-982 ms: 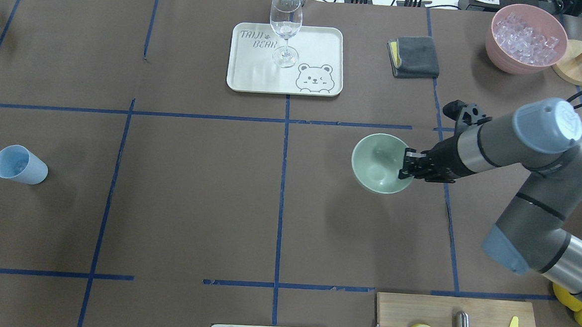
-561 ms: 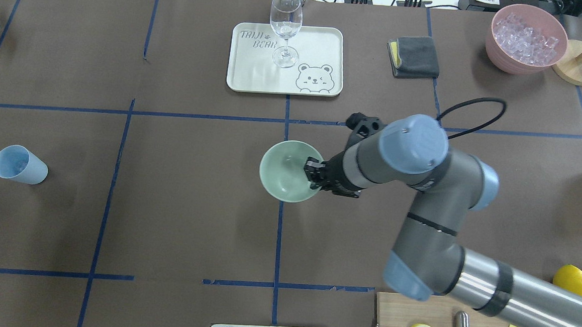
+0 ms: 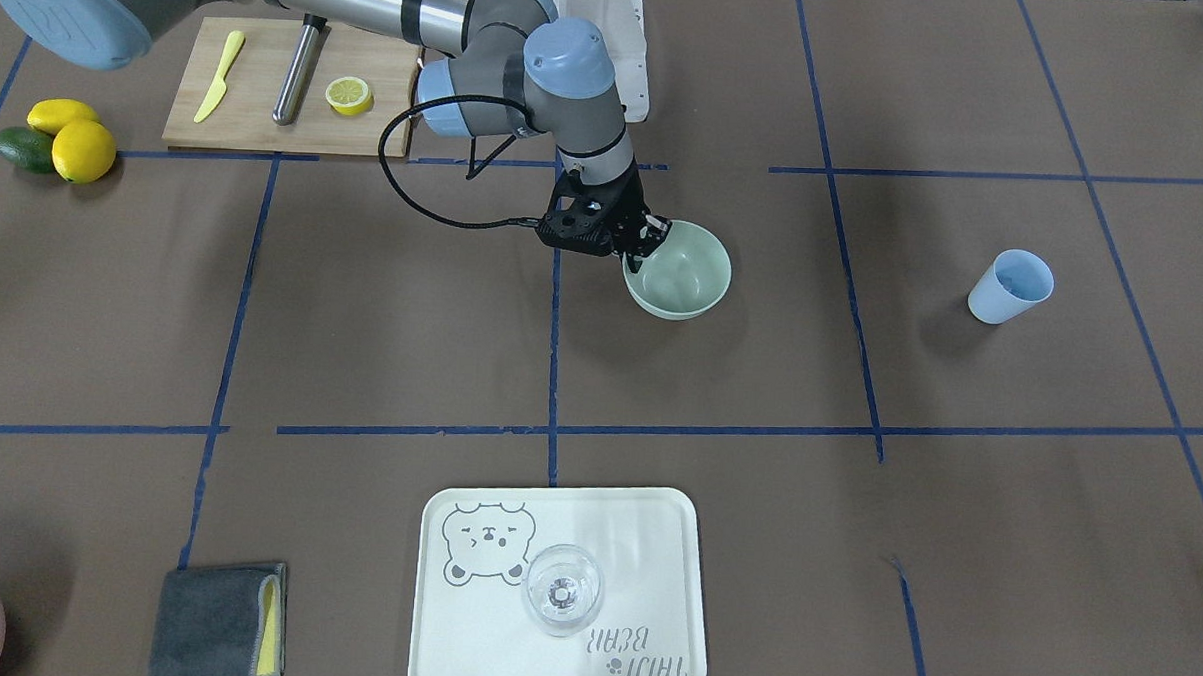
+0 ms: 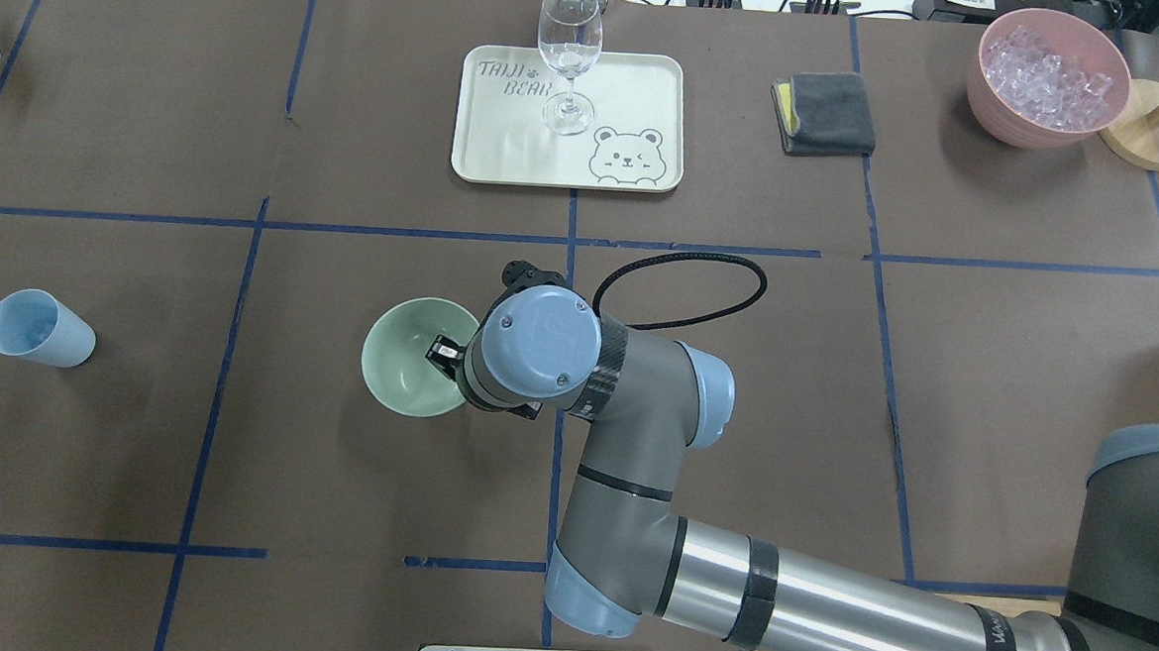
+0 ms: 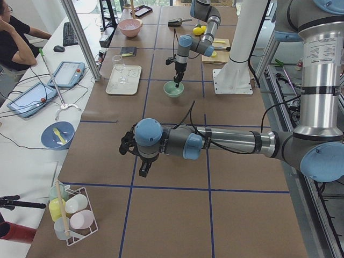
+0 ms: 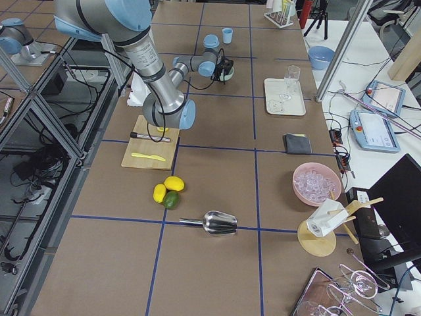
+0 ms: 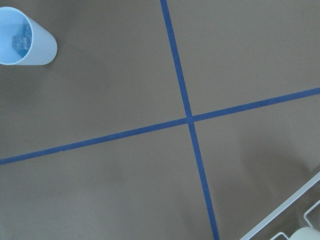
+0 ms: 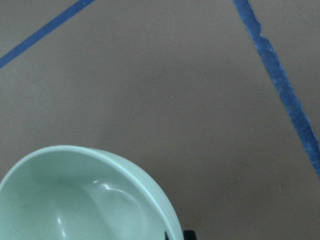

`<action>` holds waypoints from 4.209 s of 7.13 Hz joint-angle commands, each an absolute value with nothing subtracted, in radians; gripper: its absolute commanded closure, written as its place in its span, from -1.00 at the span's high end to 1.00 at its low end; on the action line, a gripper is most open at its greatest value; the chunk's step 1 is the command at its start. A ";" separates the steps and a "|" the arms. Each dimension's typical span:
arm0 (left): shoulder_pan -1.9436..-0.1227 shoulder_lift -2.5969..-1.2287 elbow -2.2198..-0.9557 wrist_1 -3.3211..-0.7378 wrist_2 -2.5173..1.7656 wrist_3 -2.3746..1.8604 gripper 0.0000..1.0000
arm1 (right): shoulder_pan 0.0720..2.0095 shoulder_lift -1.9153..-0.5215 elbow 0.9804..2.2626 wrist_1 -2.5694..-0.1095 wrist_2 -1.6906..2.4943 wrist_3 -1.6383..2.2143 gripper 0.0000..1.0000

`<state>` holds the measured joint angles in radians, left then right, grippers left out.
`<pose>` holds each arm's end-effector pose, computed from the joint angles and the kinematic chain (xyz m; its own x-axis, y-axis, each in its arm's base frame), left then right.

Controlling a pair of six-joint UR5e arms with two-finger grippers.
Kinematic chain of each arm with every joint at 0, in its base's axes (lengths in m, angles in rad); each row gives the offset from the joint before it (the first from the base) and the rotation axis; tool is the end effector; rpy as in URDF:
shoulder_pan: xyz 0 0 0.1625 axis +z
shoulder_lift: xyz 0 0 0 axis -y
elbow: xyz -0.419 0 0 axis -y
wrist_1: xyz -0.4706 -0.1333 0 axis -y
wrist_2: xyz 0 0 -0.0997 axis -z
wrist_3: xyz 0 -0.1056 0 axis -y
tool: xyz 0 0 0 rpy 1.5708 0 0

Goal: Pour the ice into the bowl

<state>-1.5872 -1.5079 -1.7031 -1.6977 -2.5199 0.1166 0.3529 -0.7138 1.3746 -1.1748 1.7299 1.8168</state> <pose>-0.0565 -0.5521 0.5889 0.5828 0.2621 -0.7692 -0.0521 0.9567 0.2865 -0.7367 -0.3956 0.1124 0.3959 0.4021 0.8256 -0.3178 0.9035 -0.2876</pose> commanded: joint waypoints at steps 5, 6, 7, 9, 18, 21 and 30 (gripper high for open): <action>-1.456 -1.509 -1.701 -2.020 -2.540 -0.237 1.00 | 0.475 -0.867 1.675 -1.164 1.782 1.871 1.00; -1.406 -1.500 -1.691 -2.233 -2.537 -0.381 0.72 | 0.559 -0.973 1.753 -1.160 1.869 1.865 1.00; -1.372 -1.449 -1.704 -2.420 -2.510 -0.525 1.00 | 0.672 -1.058 1.790 -1.160 1.993 1.797 1.00; -1.211 -1.367 -1.730 -2.610 -2.202 -0.655 1.00 | 0.799 -1.168 1.796 -1.160 2.133 1.587 1.00; -0.318 -1.103 -1.764 -2.979 -0.845 -1.313 1.00 | 0.781 -1.175 1.804 -1.108 2.128 1.592 1.00; -0.198 -1.101 -1.753 -2.887 -0.678 -1.330 1.00 | 0.773 -1.175 1.799 -1.108 2.126 1.585 1.00; -0.058 -1.209 -1.586 -2.732 -0.367 -1.508 1.00 | 0.775 -1.190 1.812 -1.108 2.128 1.583 1.00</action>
